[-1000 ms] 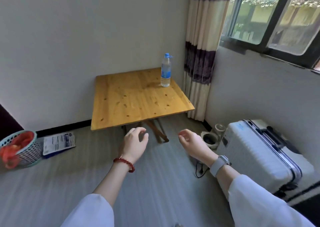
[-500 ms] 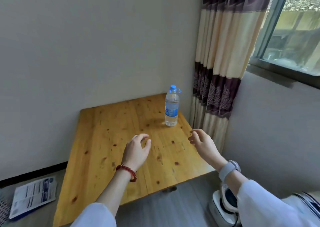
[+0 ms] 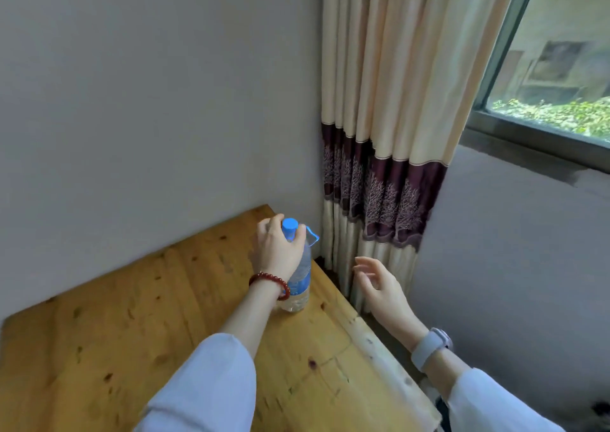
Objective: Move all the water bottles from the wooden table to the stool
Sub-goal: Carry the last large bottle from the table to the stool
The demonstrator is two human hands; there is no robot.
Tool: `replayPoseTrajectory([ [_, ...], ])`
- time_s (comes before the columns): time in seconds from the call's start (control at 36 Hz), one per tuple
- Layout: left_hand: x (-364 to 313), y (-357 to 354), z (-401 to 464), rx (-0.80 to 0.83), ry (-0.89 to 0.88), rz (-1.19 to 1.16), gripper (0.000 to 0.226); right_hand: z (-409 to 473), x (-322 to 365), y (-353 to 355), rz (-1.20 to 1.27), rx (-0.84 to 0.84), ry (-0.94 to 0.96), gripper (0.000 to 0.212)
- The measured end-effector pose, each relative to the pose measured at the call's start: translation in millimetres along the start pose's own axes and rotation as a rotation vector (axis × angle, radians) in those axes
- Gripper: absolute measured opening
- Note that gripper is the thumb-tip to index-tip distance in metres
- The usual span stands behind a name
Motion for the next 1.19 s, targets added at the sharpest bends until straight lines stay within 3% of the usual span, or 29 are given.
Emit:
replayPoseTrajectory([
  [0.14,-5.7,-58.2,35.7,0.017,0.107,0.189,0.060,27.6,-34.3,4.9,-0.033,0.003,-0.076,0.030],
  [0.22,-1.4,-72.4,43.7,-0.157,0.086,0.187,0.046,50.3,-54.3,3.2,-0.056,0.034,-0.114,0.032],
  [0.33,9.2,-79.5,45.4,-0.318,-0.074,0.203,0.035,84.7,-82.1,-17.8,-0.100,0.164,-0.153,0.040],
  [0.47,33.8,-70.9,35.0,-0.381,-0.268,0.179,0.043,116.7,-112.9,-80.7,-0.169,0.525,-0.153,0.093],
  [0.61,91.3,-41.0,35.9,-0.285,-0.039,-0.091,0.059,138.7,-130.0,-143.1,-0.324,0.839,-0.028,0.122],
  [0.75,158.6,-7.6,34.5,-0.235,0.134,-0.209,0.055,138.5,-131.9,-197.3,-0.382,0.968,0.162,0.115],
  [0.94,224.7,6.7,8.8,-0.366,0.414,-0.242,0.046,135.0,-125.9,-235.5,-0.429,0.977,0.394,0.093],
  [1.19,208.4,7.5,-22.6,-0.420,0.375,-0.320,0.044,98.7,-118.3,-206.5,-0.493,0.909,0.386,0.093],
])
Point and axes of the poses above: each hand's wrist, its own z-axis towards the middle knuckle, its own y-axis out of the back of the hand, x = y × z, the point moved 6 cm from there along z, towards the middle knuckle, and after that the axes turned 10 degrees about z, right-handed, at the moved point
